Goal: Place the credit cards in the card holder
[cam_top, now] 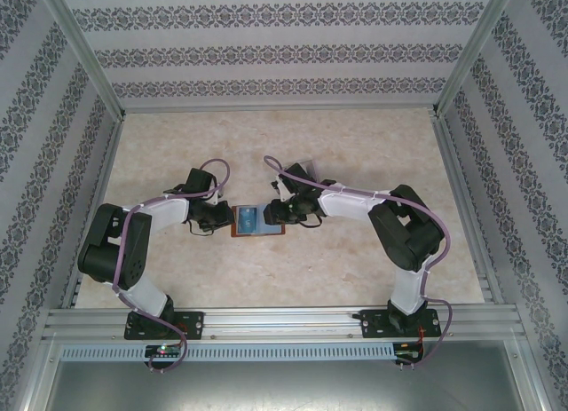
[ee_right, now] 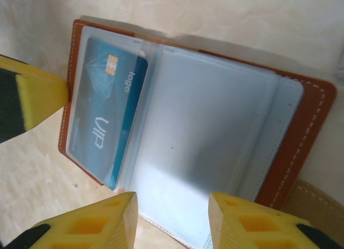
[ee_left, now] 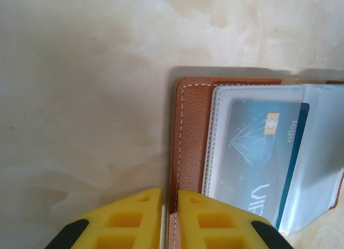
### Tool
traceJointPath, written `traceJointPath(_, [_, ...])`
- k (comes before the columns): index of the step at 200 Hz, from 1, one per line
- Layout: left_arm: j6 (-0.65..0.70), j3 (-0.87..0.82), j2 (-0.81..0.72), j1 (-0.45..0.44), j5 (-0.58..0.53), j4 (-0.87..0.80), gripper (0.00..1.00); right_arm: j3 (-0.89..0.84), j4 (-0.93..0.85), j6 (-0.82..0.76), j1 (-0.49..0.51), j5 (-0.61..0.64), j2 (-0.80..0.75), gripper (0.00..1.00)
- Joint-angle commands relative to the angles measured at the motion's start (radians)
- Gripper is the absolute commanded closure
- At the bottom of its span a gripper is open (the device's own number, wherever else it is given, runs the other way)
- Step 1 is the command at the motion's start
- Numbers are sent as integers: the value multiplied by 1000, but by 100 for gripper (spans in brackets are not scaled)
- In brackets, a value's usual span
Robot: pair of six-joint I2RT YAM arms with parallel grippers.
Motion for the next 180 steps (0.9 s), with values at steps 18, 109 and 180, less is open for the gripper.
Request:
traceJointPath(18, [27, 18, 19, -5, 3, -24, 83, -1, -32, 44, 9, 74, 12, 53])
traceJointPath(109, [23, 3, 22, -5, 10, -4, 84, 38, -38, 34, 33, 54, 49, 66])
traceJointPath(180, [26, -3, 22, -5, 16, 2, 84, 51, -27, 30, 41, 36, 62, 79])
